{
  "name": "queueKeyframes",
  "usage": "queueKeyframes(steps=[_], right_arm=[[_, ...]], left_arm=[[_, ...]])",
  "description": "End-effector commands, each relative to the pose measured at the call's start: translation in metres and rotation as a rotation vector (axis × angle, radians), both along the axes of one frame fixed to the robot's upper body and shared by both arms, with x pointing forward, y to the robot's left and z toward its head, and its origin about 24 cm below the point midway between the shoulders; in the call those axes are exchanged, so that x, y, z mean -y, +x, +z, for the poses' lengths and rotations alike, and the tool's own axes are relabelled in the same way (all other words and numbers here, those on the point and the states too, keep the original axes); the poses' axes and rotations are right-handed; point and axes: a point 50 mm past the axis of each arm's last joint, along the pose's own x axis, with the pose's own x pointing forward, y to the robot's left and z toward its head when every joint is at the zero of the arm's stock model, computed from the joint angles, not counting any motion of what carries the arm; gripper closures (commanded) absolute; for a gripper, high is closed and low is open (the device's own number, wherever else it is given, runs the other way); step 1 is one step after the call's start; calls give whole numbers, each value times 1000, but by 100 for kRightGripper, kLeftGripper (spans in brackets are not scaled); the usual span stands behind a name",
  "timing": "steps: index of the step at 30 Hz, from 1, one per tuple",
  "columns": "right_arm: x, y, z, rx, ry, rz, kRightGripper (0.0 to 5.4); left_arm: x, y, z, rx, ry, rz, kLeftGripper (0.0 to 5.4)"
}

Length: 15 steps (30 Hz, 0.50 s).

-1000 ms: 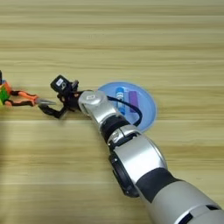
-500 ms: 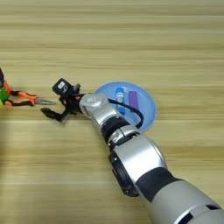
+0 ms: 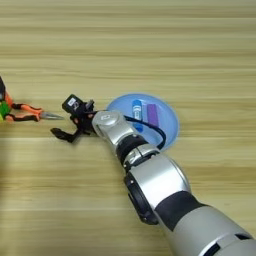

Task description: Move the objects on the table

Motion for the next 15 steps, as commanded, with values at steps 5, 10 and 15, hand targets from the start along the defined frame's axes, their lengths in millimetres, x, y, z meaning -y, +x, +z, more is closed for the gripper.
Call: queueKeyframes(steps=[5, 10, 15], right_arm=[[-51, -22, 4, -28, 24, 110, 2], [-55, -26, 2, -41, 20, 130, 2], [-49, -25, -3, -54, 0, 96, 2]], left_arm=[[-6, -6, 2, -6, 21, 26, 0], [-7, -9, 3, -4, 23, 37, 0], [-8, -10, 3, -4, 23, 43, 0]])
